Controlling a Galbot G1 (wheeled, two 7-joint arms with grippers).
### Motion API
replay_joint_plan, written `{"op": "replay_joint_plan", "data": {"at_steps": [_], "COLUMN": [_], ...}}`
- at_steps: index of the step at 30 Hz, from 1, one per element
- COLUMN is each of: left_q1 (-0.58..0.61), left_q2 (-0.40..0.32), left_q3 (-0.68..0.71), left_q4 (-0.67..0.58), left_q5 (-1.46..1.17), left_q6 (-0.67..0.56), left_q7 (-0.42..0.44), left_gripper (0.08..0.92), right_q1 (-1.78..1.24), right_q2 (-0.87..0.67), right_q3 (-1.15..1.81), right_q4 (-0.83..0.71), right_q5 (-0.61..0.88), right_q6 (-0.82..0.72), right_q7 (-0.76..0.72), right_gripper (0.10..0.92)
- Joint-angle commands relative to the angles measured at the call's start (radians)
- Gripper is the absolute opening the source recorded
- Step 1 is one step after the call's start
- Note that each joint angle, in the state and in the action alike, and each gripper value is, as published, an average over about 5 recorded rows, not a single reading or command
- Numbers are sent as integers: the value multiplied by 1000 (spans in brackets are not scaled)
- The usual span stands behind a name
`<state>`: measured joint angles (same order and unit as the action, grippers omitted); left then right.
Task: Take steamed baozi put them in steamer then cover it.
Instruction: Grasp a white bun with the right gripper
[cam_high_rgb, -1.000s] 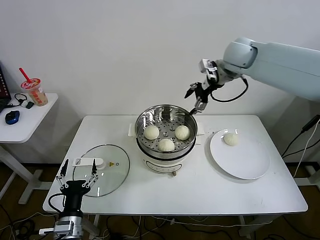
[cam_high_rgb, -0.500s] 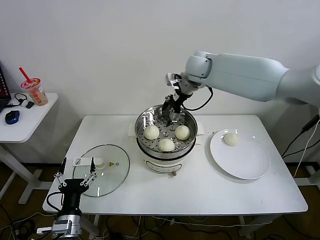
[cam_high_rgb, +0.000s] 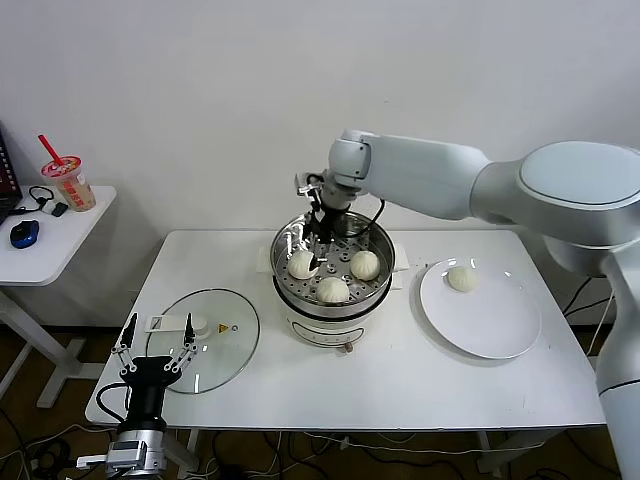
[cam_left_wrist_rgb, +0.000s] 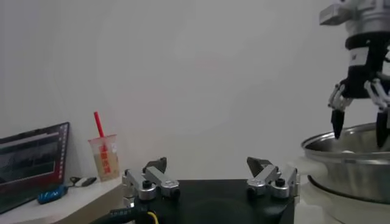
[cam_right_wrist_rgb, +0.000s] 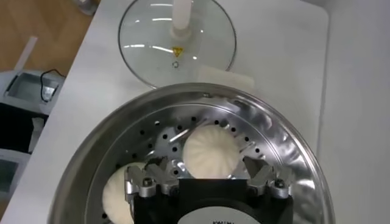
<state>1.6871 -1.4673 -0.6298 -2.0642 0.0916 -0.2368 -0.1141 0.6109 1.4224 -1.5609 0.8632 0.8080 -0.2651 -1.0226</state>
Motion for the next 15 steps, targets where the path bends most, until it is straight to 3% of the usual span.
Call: {"op": "replay_joint_plan", "data": {"at_steps": [1,15], "left_q1": [-2,4], "left_q2": [3,10], "left_q3": [1,-2], "left_q4": [1,10], "left_q5": [1,0], "left_q6": [-4,-15], "left_q7": [1,-1], "left_gripper": [823,823], "right_q1": [-69,-106], "right_q2": [61,80], "right_q3": [11,33], "right_q4": [-93,-149], "right_q5": [-53,-109], "right_q6": [4,13], "right_q7": [-12,-18], "right_gripper": [823,823]}}
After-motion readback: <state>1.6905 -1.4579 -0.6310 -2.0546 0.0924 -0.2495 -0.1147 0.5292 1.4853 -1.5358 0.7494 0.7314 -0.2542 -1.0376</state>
